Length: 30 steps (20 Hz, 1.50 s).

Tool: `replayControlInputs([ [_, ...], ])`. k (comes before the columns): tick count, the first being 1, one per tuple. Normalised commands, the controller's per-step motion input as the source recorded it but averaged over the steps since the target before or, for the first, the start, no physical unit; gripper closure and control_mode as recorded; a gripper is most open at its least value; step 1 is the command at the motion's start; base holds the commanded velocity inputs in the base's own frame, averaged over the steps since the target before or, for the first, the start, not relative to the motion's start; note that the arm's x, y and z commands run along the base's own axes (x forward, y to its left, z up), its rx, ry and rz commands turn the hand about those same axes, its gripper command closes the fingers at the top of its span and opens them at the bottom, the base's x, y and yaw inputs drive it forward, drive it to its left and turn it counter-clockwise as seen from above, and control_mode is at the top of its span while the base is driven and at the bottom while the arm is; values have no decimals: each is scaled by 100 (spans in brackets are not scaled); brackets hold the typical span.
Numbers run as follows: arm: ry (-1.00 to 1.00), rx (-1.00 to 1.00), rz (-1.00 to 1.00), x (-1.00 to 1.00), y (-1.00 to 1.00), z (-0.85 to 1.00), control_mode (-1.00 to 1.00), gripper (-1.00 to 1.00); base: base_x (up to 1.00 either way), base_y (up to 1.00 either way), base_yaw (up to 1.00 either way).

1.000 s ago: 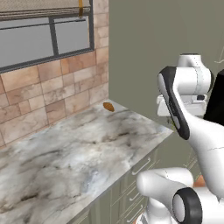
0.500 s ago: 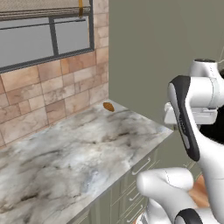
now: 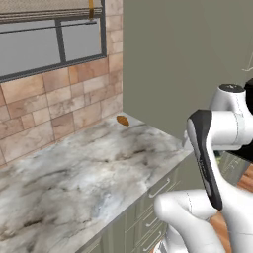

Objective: Place the sponge inside the microwave to prepare for sanitizing.

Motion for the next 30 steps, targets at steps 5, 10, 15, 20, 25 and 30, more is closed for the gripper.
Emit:
replayControlInputs([
  [5, 9, 0, 0, 2, 0, 0, -100, 100, 0, 0, 0],
  [10, 0, 0, 0, 0, 0, 0, -100, 100, 0, 0, 0],
  [15, 0, 0, 0, 0, 0, 0, 100, 100, -5, 0, -2],
  [20, 0, 0, 0, 0, 0, 0, 100, 100, -47, 1, -25],
  [25, 0, 0, 0, 0, 0, 0, 100, 100, -69, 2, -55],
  [30, 0, 0, 0, 0, 0, 0, 100, 100, -51, -6, -80],
])
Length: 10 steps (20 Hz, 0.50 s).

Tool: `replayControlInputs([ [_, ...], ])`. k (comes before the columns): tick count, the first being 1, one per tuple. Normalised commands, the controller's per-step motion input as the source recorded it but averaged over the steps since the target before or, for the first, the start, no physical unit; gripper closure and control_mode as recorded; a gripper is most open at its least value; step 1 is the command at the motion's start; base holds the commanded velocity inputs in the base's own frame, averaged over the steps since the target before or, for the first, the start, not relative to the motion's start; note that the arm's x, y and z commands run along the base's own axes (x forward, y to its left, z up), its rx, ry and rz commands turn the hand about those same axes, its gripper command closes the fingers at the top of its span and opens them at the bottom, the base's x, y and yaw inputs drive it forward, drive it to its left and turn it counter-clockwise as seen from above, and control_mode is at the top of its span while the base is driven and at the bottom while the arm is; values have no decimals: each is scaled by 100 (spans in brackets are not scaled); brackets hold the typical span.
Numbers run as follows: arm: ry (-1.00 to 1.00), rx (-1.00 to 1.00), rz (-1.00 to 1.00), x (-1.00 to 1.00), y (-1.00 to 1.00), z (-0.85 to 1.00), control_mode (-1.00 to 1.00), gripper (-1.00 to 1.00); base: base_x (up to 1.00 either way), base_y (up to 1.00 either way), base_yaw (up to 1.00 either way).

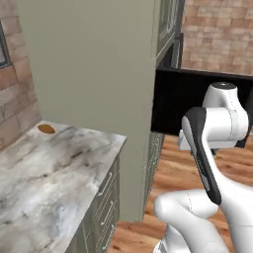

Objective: Place the sponge inside the microwave to prepare for sanitizing.

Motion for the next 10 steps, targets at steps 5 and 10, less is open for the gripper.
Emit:
replayControlInputs([
  [5, 0, 0, 0, 0, 0, 0, 100, 100, -22, -11, -79],
  [10, 0, 0, 0, 0, 0, 0, 100, 100, 1, -28, -69],
])
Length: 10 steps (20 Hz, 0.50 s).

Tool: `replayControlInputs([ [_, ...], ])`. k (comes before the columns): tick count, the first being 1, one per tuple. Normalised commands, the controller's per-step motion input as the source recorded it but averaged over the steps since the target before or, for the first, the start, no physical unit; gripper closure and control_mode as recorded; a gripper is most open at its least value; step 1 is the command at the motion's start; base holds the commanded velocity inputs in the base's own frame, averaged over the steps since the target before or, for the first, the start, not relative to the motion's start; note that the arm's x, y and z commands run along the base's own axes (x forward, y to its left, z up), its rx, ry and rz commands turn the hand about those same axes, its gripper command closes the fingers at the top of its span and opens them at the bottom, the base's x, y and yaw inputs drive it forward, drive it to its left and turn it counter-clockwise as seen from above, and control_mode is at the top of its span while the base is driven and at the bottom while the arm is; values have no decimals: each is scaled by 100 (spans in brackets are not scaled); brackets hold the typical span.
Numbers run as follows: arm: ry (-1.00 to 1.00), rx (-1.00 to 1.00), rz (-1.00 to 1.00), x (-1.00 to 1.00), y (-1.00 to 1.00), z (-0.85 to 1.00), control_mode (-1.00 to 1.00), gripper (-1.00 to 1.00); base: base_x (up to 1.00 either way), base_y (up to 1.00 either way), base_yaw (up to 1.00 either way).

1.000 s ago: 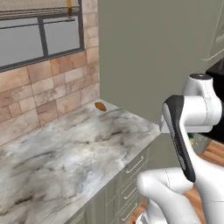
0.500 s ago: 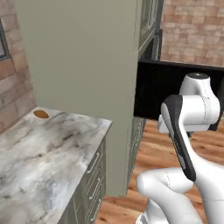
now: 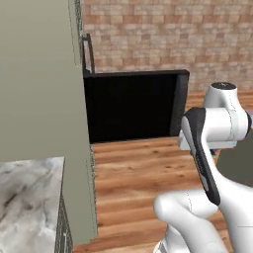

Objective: Place the sponge inside the microwave to prepare for sanitizing.

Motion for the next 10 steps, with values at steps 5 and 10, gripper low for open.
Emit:
replayControlInputs([
  [5, 0, 0, 0, 0, 0, 0, 100, 100, 5, -65, -8],
  [10, 0, 0, 0, 0, 0, 0, 100, 100, 4, -79, 18],
])
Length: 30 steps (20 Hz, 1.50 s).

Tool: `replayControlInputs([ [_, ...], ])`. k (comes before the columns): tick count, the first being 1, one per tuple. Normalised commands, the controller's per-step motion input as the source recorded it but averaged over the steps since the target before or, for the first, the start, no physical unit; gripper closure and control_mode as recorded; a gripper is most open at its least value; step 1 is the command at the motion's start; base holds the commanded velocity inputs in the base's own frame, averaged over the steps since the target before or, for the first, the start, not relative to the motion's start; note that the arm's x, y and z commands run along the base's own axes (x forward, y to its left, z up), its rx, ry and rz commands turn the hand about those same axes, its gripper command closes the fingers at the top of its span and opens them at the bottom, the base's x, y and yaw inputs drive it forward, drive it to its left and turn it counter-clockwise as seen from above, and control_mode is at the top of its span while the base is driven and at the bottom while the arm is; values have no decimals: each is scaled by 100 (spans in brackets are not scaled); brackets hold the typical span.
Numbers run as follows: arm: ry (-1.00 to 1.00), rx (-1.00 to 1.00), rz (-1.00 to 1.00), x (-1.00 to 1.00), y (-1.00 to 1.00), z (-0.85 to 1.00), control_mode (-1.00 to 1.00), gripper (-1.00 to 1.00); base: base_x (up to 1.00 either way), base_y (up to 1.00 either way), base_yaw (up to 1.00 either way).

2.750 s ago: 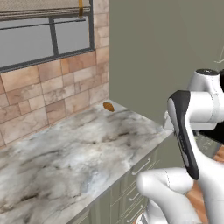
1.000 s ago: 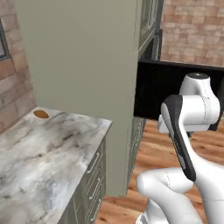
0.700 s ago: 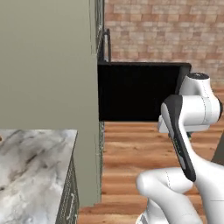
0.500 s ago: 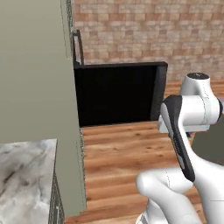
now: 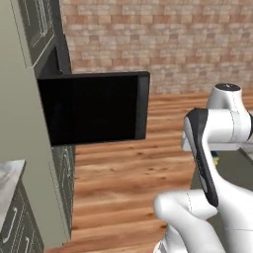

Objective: Place the sponge inside the microwave to prepare for sanitizing.

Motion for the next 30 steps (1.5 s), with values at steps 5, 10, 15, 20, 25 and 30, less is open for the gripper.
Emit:
replayControlInputs([
  [5, 0, 0, 0, 0, 0, 0, 100, 100, 30, -90, 17],
  [10, 0, 0, 0, 0, 0, 0, 100, 100, 64, -48, 0],
  [15, 0, 0, 0, 0, 0, 0, 100, 100, 66, -22, -10],
  [20, 0, 0, 0, 0, 0, 0, 100, 100, 62, -48, -7],
  [25, 0, 0, 0, 0, 0, 0, 100, 100, 68, -73, 0],
  [30, 0, 0, 0, 0, 0, 0, 100, 100, 70, -31, -2],
])
